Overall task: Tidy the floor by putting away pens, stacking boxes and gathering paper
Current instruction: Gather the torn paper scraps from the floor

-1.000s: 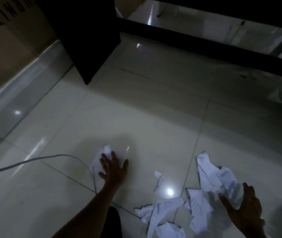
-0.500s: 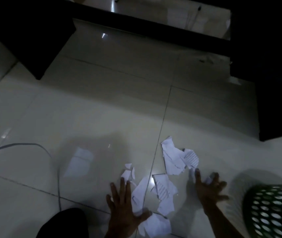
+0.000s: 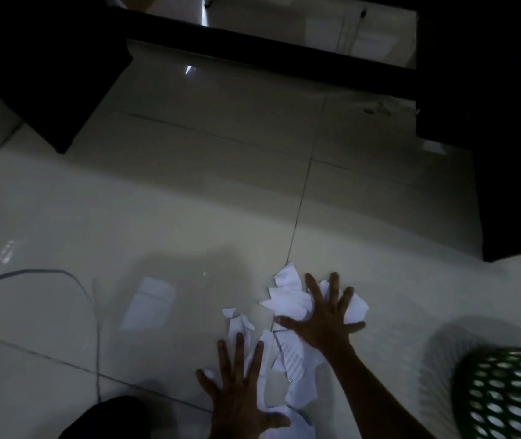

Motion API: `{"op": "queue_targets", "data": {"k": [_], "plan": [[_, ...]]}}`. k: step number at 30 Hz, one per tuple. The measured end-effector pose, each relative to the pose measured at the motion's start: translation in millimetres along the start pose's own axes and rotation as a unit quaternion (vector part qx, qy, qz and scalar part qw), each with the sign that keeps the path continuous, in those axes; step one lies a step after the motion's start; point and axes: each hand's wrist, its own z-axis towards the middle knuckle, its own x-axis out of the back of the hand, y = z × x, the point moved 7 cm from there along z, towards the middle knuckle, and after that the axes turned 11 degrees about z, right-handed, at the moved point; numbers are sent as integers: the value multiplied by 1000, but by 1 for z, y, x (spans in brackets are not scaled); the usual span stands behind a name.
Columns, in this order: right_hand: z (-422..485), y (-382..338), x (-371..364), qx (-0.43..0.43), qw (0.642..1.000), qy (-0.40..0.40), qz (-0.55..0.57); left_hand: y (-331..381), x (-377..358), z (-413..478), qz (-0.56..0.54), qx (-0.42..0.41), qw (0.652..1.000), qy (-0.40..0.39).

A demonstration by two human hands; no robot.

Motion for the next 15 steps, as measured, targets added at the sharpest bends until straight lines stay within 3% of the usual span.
{"op": "queue_targets", "data": {"k": [5,11,15], "plan": [[-17,10,-15,66,997,23,-16,-1,-10,5,-3,-46,997,60],[-30,25,-3,122,976,95,156,-11,-10,12,20,-38,987,155],[-45,26,4,169,945,198,198,-15,-1,11,-61,-75,967,234]]}}
